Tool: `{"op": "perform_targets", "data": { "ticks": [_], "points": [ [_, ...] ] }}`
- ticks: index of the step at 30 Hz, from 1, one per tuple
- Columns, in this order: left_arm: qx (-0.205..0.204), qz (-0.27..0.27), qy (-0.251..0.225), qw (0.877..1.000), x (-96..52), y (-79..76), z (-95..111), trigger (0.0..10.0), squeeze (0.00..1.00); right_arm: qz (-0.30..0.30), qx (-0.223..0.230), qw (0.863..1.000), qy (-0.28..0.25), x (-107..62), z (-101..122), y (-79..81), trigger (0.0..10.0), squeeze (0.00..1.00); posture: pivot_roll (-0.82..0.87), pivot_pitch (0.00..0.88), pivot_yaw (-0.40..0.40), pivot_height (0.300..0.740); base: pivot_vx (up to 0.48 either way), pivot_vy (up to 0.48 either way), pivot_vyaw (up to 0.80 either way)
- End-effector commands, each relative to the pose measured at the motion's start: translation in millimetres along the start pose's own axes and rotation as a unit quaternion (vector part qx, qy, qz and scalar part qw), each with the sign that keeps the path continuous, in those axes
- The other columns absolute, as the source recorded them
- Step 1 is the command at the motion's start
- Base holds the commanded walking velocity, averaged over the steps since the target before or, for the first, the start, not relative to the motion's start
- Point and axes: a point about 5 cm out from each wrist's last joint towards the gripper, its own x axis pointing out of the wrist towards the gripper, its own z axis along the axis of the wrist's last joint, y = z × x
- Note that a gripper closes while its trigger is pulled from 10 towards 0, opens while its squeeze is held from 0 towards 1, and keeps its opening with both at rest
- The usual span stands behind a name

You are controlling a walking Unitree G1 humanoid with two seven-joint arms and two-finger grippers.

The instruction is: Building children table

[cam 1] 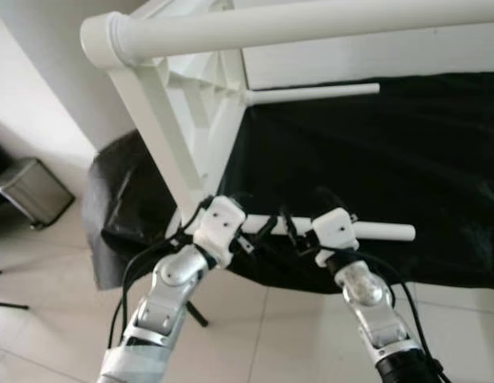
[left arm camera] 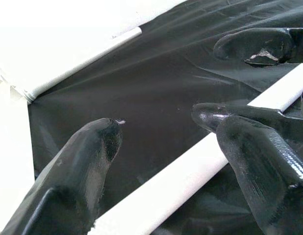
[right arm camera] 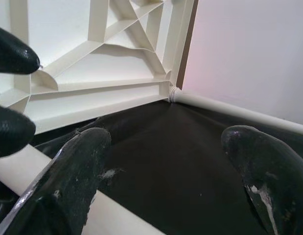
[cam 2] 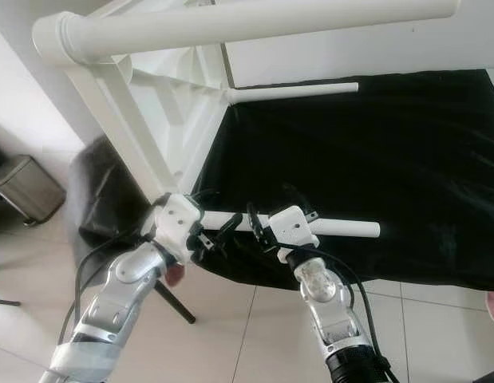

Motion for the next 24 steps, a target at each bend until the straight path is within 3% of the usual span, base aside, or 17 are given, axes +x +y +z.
{"op": "perform_targets", "data": {
  "ticks": [1, 13, 15, 19, 21, 24],
  "points": [
    [0.008, 0.009, 0.002, 1.000, -2.0, 5.0, 0, 10.0, 0.00, 0.004, 0.007, 1.000, -0.009, 2.5, 3, 7.0, 10.0, 0.00, 0.00, 0.000, 0.181, 0.740, 0.000, 0.000, 0.00],
    [0.014, 0.057, -0.003, 0.998, -2.8, 17.9, -2, 10.0, 0.00, 0.004, 0.015, 1.000, -0.007, 4.4, 3, 5.2, 10.0, 0.00, 0.02, 0.000, 0.114, 0.740, 0.000, 0.000, 0.00],
    [0.016, 0.077, -0.007, 0.997, -1.2, 20.9, -1, 10.0, 0.00, 0.004, 0.019, 1.000, -0.005, 4.6, 3, 3.9, 10.0, 0.00, 0.04, 0.000, 0.057, 0.740, 0.000, 0.000, 0.00],
    [0.014, 0.090, -0.011, 0.996, -0.1, 22.8, 0, 10.0, 0.00, 0.006, 0.021, 1.000, -0.003, 4.4, 3, 3.3, 10.0, 0.00, 0.04, 0.000, 0.041, 0.740, 0.000, 0.000, 0.00],
    [0.015, 0.097, -0.018, 0.995, -0.5, 24.5, 1, 10.0, 0.00, 0.013, 0.026, 1.000, 0.004, 2.2, 3, 2.5, 10.0, 0.00, 0.07, 0.000, -0.021, 0.740, 0.000, 0.000, 0.00],
    [0.016, 0.106, -0.025, 0.994, -1.2, 26.9, 2, 10.0, 0.00, 0.018, 0.029, 0.999, 0.012, -0.1, 1, 0.6, 10.0, 0.00, 0.08, 0.000, -0.053, 0.740, 0.000, 0.000, 0.00]
  ]
}}
